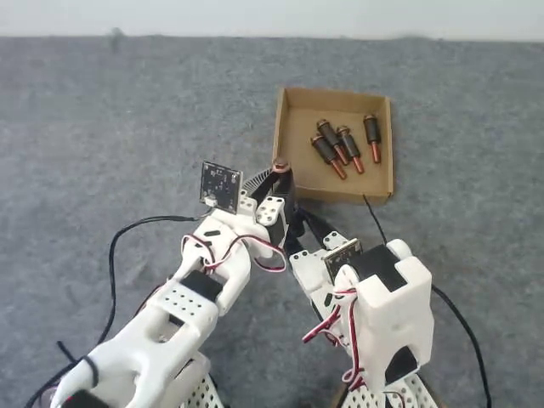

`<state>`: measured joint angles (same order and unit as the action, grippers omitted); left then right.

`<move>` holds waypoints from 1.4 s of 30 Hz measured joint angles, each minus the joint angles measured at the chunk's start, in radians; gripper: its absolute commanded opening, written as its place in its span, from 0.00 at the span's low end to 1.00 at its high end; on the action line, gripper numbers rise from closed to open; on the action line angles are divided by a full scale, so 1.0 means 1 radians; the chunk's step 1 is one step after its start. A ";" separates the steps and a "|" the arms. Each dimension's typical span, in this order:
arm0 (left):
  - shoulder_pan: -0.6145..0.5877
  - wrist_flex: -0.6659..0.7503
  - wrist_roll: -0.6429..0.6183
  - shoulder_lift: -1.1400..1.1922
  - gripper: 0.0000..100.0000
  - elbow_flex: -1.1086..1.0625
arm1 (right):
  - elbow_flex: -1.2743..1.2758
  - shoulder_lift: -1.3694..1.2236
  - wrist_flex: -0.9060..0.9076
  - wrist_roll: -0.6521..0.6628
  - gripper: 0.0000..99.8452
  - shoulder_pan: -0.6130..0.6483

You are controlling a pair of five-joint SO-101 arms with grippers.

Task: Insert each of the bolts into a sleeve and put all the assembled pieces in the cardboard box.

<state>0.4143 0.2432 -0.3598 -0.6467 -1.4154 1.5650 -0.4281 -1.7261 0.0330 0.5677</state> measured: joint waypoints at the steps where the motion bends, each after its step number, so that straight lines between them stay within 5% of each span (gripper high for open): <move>1: 0.000 0.003 0.000 0.006 0.01 0.002 | 0.000 0.000 0.000 0.000 0.01 0.000; 31: 0.043 -0.012 -0.008 0.032 0.01 -0.005 | 0.000 -0.009 0.000 -0.003 0.01 -0.012; 42: 0.028 -0.356 -0.127 0.034 0.01 0.144 | 0.000 -0.009 0.000 -0.003 0.01 -0.032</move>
<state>0.4419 -0.1128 -0.4872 -0.6130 -1.2712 1.5650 -0.4373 -1.7261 0.0299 0.5355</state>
